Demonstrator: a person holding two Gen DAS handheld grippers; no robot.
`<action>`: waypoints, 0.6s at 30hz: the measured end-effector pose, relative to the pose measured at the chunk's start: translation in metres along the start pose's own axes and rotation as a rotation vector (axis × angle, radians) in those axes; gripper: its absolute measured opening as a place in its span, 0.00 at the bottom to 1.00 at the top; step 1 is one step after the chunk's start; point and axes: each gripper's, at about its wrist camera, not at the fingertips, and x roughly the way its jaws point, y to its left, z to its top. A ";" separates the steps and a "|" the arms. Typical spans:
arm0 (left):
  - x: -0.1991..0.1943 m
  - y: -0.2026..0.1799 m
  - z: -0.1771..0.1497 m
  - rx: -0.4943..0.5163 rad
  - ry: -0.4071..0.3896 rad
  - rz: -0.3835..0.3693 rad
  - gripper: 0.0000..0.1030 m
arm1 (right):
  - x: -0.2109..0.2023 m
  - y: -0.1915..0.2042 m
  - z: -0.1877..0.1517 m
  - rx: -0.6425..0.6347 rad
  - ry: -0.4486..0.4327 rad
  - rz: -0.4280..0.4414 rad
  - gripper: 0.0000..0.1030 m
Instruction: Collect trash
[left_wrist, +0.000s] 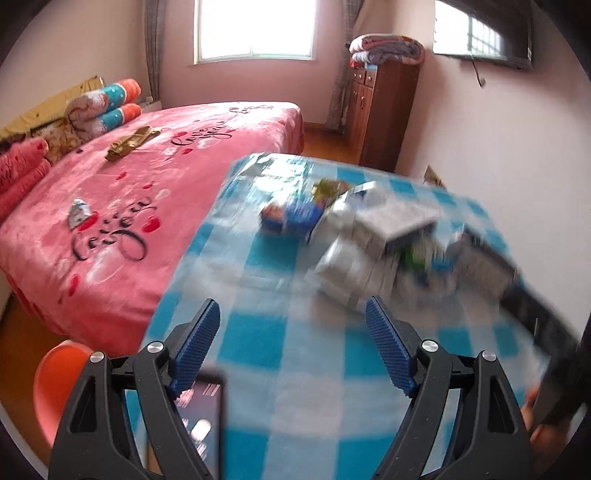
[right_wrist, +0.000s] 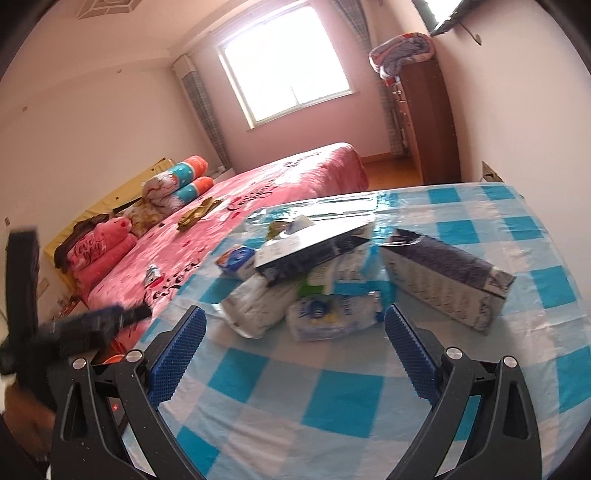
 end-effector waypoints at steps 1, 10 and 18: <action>0.008 -0.002 0.011 -0.020 0.001 -0.005 0.79 | 0.001 -0.006 0.000 0.009 0.002 -0.010 0.93; 0.104 -0.028 0.106 -0.079 -0.005 0.061 0.79 | 0.005 -0.051 0.003 0.101 0.017 -0.047 0.93; 0.194 -0.053 0.148 -0.091 0.103 0.111 0.73 | -0.006 -0.076 0.009 0.128 -0.032 -0.094 0.93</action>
